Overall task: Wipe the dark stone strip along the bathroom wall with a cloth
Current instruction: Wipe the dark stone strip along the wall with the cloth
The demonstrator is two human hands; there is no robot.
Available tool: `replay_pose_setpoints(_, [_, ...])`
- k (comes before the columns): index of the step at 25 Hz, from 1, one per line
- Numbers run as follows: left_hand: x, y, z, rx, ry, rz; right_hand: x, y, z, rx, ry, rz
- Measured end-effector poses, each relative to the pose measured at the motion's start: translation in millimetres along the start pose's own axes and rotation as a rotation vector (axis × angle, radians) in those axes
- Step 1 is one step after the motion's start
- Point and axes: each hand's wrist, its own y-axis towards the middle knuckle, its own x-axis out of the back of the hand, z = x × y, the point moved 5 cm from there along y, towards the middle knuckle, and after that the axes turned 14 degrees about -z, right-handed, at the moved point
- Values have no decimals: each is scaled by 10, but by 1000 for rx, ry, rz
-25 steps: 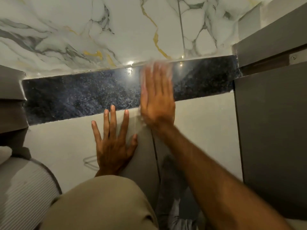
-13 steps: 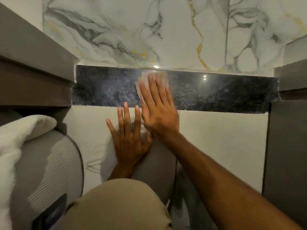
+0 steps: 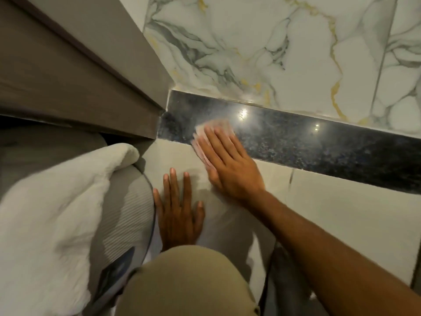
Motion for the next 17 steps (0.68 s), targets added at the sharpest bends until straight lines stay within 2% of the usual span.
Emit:
replay_pose_setpoints(2, [36, 11, -1, 38, -15, 18, 149, -291, -332, 38, -39, 9])
replay_pose_setpoints(4, [10, 33, -29, 47, -15, 37, 250, 67, -602, -171, -86, -68])
replay_pose_setpoints(6, [-38, 16, -22, 30, -28, 28, 185, 683, -473, -347, -90, -134])
replay_pose_setpoints(8, [-36, -25, 33, 32, -38, 12, -10, 862, -9, -189, -35, -102])
replay_pose_setpoints(10, [128, -77, 64, 0, -19, -5, -83, 354, 288, 11, 73, 1])
replay_pose_setpoints(11, [284, -123, 41, -23, -36, 5, 11, -17, 295, 22, 128, 43])
replay_pose_setpoints(13, [713, -226, -74, -74, -83, 54, 307, -542, 153, -96, 196, 206])
replay_pose_setpoints(15, [1215, -284, -195, -107, -72, 109, 669, -691, 36, -256, 266, 424])
replay_pose_setpoints(17, [1690, -238, -330, -118, -45, 151, 1142, -719, -62, -504, 325, 569])
